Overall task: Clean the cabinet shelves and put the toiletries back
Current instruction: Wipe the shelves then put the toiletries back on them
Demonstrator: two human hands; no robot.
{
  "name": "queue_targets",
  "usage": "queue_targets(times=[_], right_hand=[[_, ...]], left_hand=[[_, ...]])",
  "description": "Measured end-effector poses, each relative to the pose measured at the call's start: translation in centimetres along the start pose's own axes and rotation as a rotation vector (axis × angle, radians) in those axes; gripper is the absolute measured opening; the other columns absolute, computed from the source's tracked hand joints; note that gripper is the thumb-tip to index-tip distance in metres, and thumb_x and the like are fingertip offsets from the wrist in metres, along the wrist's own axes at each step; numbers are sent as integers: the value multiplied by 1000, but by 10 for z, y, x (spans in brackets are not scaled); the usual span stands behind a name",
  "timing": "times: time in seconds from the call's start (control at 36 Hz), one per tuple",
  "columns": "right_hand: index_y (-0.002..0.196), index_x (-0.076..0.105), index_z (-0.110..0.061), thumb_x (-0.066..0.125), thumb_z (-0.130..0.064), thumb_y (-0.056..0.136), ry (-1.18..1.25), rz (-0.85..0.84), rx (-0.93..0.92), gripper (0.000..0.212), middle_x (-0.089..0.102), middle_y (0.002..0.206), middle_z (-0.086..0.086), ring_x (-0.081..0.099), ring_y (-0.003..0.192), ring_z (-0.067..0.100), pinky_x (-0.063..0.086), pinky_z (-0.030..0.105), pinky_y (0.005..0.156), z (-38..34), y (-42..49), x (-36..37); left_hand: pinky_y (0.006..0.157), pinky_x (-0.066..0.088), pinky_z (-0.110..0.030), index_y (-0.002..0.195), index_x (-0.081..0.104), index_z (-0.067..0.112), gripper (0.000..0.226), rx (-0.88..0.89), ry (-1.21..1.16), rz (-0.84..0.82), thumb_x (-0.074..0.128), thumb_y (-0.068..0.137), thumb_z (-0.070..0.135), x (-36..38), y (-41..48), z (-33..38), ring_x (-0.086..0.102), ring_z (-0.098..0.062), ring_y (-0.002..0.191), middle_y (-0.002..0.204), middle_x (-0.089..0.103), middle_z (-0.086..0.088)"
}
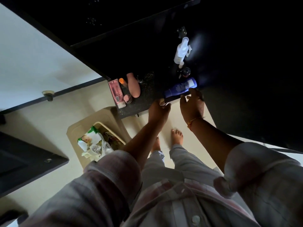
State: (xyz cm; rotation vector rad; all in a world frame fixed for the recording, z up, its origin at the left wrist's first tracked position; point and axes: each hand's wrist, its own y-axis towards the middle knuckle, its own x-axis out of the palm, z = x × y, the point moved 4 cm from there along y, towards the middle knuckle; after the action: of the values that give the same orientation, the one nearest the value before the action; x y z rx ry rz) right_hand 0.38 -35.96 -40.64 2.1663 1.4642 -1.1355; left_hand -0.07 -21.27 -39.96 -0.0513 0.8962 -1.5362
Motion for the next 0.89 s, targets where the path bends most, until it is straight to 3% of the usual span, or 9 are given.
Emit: queue_targets(times=[0.06,0.14,0.28,0.33,0.39,0.58,0.75,0.89], right_hand=[[118,60,-7,60,-19,89,19,-33,-44,32,59,116,17,65,93,31,55,41,82,-8,-8,4],[99,63,-6,61,-18,88,35,-115,-199,17,66,96,17,65,87,35,54,46,74,-29,-20,15],[112,64,-7,63,-20,88,90,-350,-324,27,67,107,13,66,95,27,54,44,83,-72,-35,46],[112,64,-8,62,-21,86,49,-370,-400,29,64,109,14,64,98,31,53,47,83,-89,-37,57],[113,64,-8,63,-19,86,5,-341,-435,29,62,111,16,61,101,35,53,47,83,-102,-33,64],[135,51,-14,63,-20,88,-161,-268,-447,49,46,138,20,51,121,40,46,43,95,-131,3,74],[138,50,-18,58,-18,93,-288,-397,-590,46,44,146,12,41,133,35,39,43,107,-154,24,84],[124,61,-19,39,-22,98,-496,-353,-711,33,56,124,11,53,110,31,45,39,88,-172,21,86]], left_hand=[[70,39,-14,105,68,9,18,66,1,81,62,89,15,-16,-10,-3,64,-12,88,99,72,-6],[67,43,-22,90,69,13,10,140,60,243,60,90,17,-46,-22,-14,61,-13,77,90,70,-5],[71,33,-15,97,64,10,10,169,101,439,64,89,17,-96,-31,-36,53,-16,88,103,59,-9],[80,42,-24,108,60,9,22,176,114,483,65,87,14,-112,-28,-41,52,-22,99,111,56,-10],[88,46,-35,118,56,10,36,168,144,480,68,85,18,-122,-21,-44,50,-26,106,117,53,-11],[103,43,-39,140,45,21,63,218,286,312,72,83,21,-127,7,-43,42,-30,126,136,45,-12],[98,46,-36,128,57,19,44,294,279,294,70,86,20,-128,14,-43,49,-27,120,130,51,-11],[86,44,-26,115,62,13,34,346,291,313,73,82,14,-128,21,-41,55,-25,107,118,56,-11]])
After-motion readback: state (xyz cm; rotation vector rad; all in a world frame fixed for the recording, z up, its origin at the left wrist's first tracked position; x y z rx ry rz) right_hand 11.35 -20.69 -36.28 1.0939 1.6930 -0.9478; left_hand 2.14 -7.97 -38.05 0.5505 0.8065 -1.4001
